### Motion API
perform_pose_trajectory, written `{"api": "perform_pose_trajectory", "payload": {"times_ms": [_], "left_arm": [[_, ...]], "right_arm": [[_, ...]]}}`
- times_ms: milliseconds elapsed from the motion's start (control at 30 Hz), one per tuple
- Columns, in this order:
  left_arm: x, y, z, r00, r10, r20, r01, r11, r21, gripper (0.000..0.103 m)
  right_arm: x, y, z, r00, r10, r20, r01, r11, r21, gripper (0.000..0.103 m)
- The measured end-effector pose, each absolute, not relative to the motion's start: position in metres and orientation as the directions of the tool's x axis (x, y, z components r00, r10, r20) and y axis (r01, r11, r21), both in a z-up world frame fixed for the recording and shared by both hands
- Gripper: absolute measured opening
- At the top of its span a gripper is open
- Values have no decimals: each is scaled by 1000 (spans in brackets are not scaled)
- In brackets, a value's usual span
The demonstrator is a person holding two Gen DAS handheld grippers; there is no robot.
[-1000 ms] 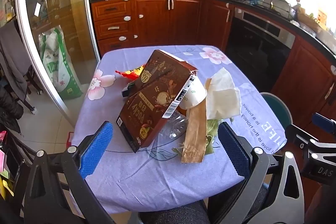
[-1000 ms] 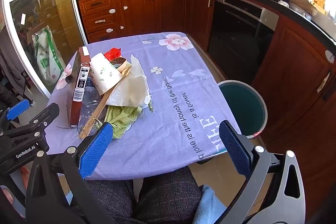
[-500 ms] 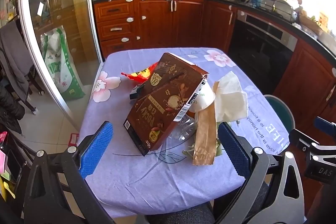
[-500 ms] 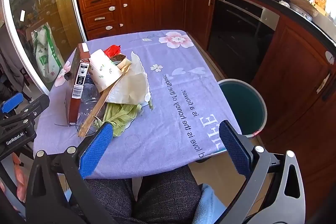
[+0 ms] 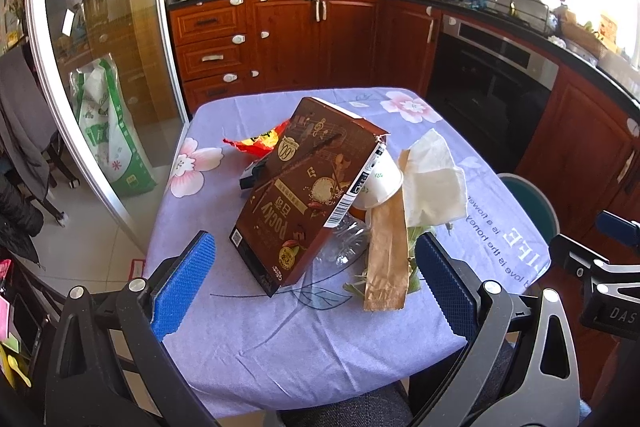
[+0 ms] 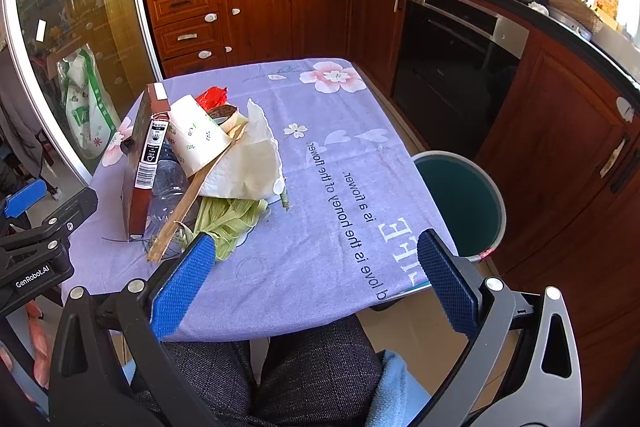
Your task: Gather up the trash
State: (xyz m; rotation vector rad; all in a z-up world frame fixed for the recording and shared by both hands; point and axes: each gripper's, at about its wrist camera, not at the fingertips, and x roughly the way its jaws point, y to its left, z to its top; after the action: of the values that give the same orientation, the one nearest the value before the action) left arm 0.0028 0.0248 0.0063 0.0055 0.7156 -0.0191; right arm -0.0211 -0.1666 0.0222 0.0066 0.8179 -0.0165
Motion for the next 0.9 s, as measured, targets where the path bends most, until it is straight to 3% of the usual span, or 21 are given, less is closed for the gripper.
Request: {"api": "perform_pose_trajectory", "payload": {"times_ms": [900], "left_arm": [[2,24,5,756,-16,-654,25,1000,6,100]], "right_arm": [[-19,-165,18,673,-18,-739,22,1000,-5,97]]}}
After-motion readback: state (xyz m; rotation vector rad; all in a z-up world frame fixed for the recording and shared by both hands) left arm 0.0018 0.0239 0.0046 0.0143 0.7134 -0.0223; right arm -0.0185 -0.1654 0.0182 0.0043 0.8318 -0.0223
